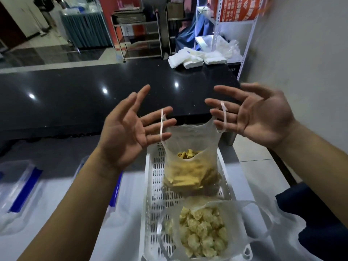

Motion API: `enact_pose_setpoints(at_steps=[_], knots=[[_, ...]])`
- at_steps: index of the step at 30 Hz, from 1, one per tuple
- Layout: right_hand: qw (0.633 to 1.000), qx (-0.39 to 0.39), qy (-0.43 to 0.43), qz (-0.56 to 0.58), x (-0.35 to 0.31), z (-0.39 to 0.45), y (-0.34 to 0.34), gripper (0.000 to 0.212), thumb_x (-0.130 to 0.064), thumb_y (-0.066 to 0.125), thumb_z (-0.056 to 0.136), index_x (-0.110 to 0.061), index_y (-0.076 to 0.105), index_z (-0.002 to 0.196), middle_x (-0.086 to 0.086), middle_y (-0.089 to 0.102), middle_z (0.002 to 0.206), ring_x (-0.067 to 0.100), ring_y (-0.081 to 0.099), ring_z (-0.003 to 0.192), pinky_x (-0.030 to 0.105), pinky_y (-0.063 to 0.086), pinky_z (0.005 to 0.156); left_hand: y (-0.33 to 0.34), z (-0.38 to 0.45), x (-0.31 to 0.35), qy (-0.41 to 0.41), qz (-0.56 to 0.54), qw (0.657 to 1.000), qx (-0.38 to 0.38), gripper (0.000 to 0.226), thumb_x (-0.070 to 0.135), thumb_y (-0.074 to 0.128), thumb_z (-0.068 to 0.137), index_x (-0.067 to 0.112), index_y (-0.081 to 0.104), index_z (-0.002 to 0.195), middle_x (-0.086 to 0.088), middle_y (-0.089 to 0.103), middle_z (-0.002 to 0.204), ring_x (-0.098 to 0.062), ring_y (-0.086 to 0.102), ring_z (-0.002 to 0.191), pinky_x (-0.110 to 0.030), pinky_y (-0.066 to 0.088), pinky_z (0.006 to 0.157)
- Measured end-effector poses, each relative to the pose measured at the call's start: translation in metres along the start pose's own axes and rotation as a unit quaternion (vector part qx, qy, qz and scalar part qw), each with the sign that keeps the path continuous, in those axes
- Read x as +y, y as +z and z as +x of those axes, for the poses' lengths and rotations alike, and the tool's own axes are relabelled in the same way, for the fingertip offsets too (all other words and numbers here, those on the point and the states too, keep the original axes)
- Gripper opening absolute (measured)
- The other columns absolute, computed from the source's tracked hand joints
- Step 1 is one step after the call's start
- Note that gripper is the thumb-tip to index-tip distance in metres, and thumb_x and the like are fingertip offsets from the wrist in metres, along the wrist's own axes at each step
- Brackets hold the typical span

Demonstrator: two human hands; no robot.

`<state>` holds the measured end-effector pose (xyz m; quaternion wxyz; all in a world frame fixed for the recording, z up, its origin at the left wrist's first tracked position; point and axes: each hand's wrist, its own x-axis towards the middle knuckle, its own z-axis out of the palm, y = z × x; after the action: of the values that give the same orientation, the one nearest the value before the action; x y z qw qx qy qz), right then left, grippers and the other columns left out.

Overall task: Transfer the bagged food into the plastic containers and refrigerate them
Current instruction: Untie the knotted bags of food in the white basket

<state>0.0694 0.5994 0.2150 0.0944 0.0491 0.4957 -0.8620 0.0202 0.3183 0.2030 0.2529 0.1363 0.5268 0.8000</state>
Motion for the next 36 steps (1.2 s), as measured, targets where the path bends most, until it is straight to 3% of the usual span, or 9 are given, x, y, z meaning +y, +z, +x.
enact_pose_setpoints(at_steps=[3, 8, 14, 17, 22, 26, 30, 33, 36], knots=[[0.998, 0.012, -0.011, -0.054, -0.001, 0.005, -0.001, 0.053, -0.044, 0.036, 0.098, -0.014, 0.058, 0.135, 0.015, 0.068, 0.125, 0.027, 0.072, 0.098, 0.039, 0.059, 0.072, -0.001, 0.004, 0.001, 0.009, 0.010, 1.000, 0.013, 0.053, 0.053, 0.036, 0.096, 0.044, 0.038, 0.149, -0.016, 0.065, 0.132, -0.036, 0.067, 0.114, -0.038, 0.061, 0.073], [0.991, 0.086, 0.048, -0.089, 0.028, 0.014, -0.013, 0.050, -0.045, 0.043, 0.098, -0.011, 0.061, 0.131, 0.016, 0.068, 0.126, 0.036, 0.070, 0.106, 0.043, 0.060, 0.073, -0.004, 0.017, -0.025, -0.067, 0.041, 0.996, 0.042, 0.055, 0.053, 0.040, 0.096, 0.039, 0.041, 0.149, -0.011, 0.052, 0.146, -0.035, 0.069, 0.112, -0.043, 0.061, 0.078], [0.986, 0.105, 0.012, -0.128, 0.028, 0.007, -0.019, 0.044, -0.039, 0.047, 0.098, -0.011, 0.061, 0.130, 0.019, 0.066, 0.127, 0.039, 0.069, 0.106, 0.050, 0.055, 0.092, -0.010, 0.016, -0.028, -0.055, 0.080, 0.993, 0.061, 0.048, 0.048, 0.041, 0.099, 0.031, 0.051, 0.143, -0.011, 0.060, 0.138, -0.036, 0.068, 0.112, -0.048, 0.059, 0.090], [0.962, 0.121, -0.021, -0.243, 0.025, -0.004, -0.013, 0.036, -0.035, 0.051, 0.098, -0.016, 0.065, 0.125, 0.016, 0.068, 0.123, 0.037, 0.070, 0.105, 0.045, 0.055, 0.090, -0.006, 0.008, -0.024, -0.044, 0.169, 0.982, 0.071, 0.047, 0.047, 0.044, 0.098, 0.032, 0.053, 0.142, -0.009, 0.065, 0.133, -0.032, 0.070, 0.109, -0.046, 0.057, 0.096], [0.910, 0.114, -0.116, -0.382, 0.025, -0.044, -0.002, 0.033, -0.039, 0.062, 0.087, -0.028, 0.069, 0.117, -0.001, 0.073, 0.113, 0.019, 0.069, 0.105, 0.039, 0.052, 0.090, -0.001, -0.024, -0.018, -0.022, 0.349, 0.936, 0.043, 0.049, 0.055, 0.047, 0.095, 0.048, 0.044, 0.144, 0.014, 0.065, 0.128, -0.008, 0.067, 0.111, -0.034, 0.051, 0.098], [0.910, 0.077, -0.149, -0.379, 0.051, -0.089, -0.003, 0.034, -0.035, 0.060, 0.085, -0.028, 0.069, 0.117, -0.009, 0.073, 0.114, 0.009, 0.067, 0.109, 0.033, 0.052, 0.091, 0.001, -0.072, -0.027, -0.019, 0.352, 0.934, 0.053, 0.057, 0.061, 0.056, 0.084, 0.059, 0.042, 0.140, 0.023, 0.062, 0.132, 0.000, 0.062, 0.118, -0.028, 0.047, 0.098], [0.925, 0.037, -0.110, -0.362, 0.090, -0.128, -0.012, 0.039, -0.048, 0.061, 0.085, -0.032, 0.069, 0.120, -0.011, 0.070, 0.121, 0.009, 0.063, 0.116, 0.022, 0.053, 0.095, 0.008, -0.123, -0.050, -0.056, 0.327, 0.941, 0.070, 0.065, 0.076, 0.059, 0.070, 0.067, 0.043, 0.133, 0.028, 0.059, 0.135, 0.000, 0.057, 0.125, -0.041, 0.041, 0.108], [0.953, 0.045, -0.095, -0.286, 0.117, -0.154, -0.011, 0.039, -0.055, 0.068, 0.080, -0.034, 0.072, 0.113, -0.009, 0.071, 0.117, 0.008, 0.065, 0.112, 0.013, 0.052, 0.084, 0.023, -0.155, -0.072, -0.061, 0.287, 0.949, 0.113, 0.084, 0.084, 0.072, 0.054, 0.060, 0.051, 0.132, 0.017, 0.063, 0.134, -0.008, 0.058, 0.127, -0.050, 0.040, 0.109], [0.964, 0.050, -0.109, -0.236, 0.137, -0.171, -0.007, 0.057, -0.068, 0.071, 0.073, -0.033, 0.069, 0.117, -0.004, 0.068, 0.124, 0.014, 0.064, 0.116, 0.023, 0.054, 0.089, 0.048, -0.178, -0.088, -0.032, 0.262, 0.947, 0.182, 0.082, 0.068, 0.085, 0.052, 0.051, 0.060, 0.128, 0.003, 0.071, 0.125, -0.015, 0.064, 0.121, -0.042, 0.049, 0.098]])
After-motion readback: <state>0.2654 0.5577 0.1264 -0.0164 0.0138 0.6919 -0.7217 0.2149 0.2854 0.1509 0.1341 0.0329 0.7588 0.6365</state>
